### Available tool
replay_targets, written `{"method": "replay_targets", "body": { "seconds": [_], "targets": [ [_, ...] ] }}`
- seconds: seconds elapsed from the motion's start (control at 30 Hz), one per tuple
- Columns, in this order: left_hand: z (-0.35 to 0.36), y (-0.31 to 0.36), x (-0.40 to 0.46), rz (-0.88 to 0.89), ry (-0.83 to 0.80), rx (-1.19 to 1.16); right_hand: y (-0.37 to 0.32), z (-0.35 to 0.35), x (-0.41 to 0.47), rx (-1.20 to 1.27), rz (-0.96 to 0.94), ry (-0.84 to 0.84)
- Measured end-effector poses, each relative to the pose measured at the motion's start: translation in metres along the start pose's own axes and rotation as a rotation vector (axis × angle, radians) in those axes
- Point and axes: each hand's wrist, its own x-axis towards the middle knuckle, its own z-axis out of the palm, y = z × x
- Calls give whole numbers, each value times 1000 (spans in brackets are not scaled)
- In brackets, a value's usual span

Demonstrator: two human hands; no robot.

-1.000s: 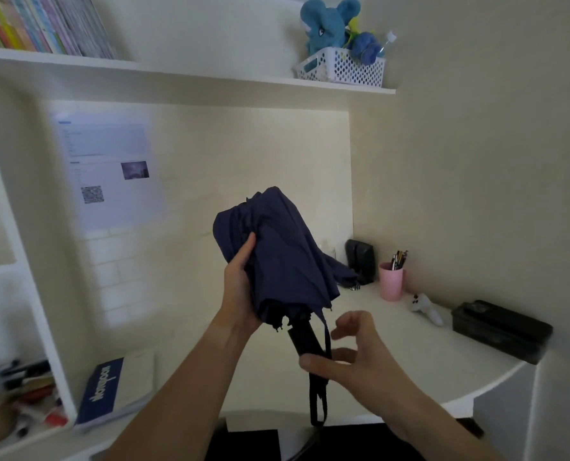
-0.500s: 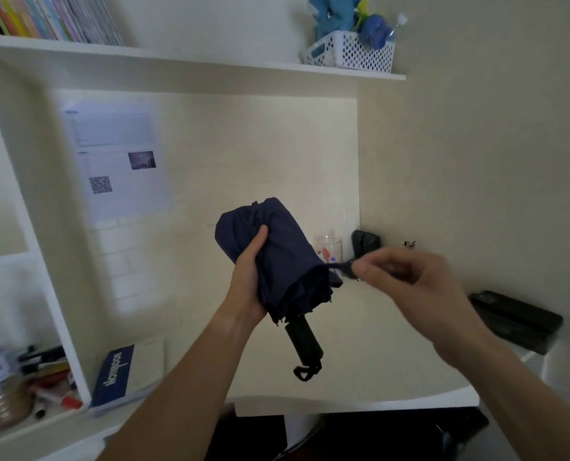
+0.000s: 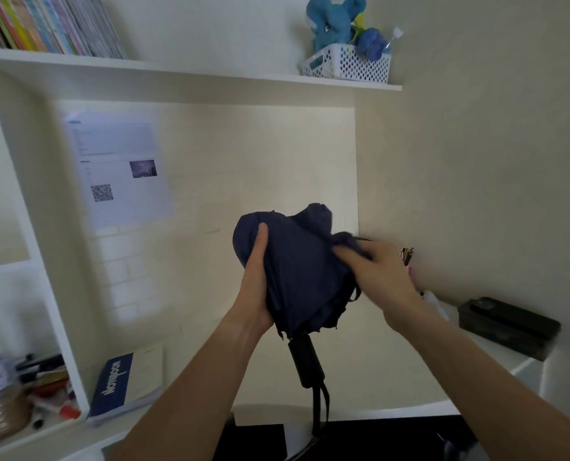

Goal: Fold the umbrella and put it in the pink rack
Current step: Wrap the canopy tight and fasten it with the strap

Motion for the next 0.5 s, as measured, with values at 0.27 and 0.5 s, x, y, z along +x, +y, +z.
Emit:
{"method": "replay_targets", "body": {
  "seconds": [0.27,0.5],
  "targets": [
    [-26,4,-2,-30,79,67,24,-39,5,424,460,131],
    [-37,8,0,-16,171,137,-23,-91,-27,-41,185,-107]
  ]
}}
